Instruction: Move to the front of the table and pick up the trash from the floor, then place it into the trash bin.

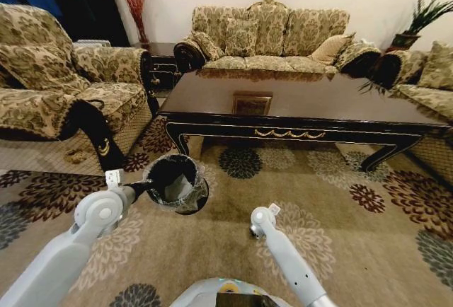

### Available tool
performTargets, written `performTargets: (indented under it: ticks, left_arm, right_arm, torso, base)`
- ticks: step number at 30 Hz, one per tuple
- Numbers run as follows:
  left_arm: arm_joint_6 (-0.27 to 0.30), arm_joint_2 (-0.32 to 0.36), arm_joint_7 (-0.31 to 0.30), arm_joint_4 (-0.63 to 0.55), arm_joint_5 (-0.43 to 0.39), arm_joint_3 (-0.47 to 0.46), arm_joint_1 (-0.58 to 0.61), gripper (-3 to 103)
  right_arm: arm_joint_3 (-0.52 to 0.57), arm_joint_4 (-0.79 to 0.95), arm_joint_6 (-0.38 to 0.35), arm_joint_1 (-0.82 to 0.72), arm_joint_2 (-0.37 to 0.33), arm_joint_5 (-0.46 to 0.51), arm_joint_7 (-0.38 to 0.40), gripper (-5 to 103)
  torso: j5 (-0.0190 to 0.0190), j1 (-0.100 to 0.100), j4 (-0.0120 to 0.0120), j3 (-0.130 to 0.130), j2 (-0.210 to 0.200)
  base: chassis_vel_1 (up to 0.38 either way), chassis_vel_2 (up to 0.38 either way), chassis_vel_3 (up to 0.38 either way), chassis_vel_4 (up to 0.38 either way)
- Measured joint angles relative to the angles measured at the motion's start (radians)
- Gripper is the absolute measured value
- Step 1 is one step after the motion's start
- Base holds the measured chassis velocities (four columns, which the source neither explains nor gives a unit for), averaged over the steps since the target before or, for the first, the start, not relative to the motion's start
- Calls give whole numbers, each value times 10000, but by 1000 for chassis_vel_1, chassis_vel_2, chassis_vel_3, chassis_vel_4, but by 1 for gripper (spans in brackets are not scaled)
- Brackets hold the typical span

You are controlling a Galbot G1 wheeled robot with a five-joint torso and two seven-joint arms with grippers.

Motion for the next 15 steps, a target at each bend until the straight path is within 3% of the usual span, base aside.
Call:
performTargets:
  ticks: [8, 15]
  left_arm:
    - [0, -88, -1, 34, 55, -56, 70, 1]
    - [0, -161, 9, 121, 69, -62, 0, 1]
  right_arm:
    - [234, -694, 256, 226, 508, -45, -506, 100]
    - [67, -1503, 593, 357, 556, -493, -1643, 100]
  torso:
    - [-2, 1, 2, 0, 0]
    - [-2, 1, 1, 0, 0]
  base:
    - [0, 0, 0, 0]
    - [0, 0, 0, 0]
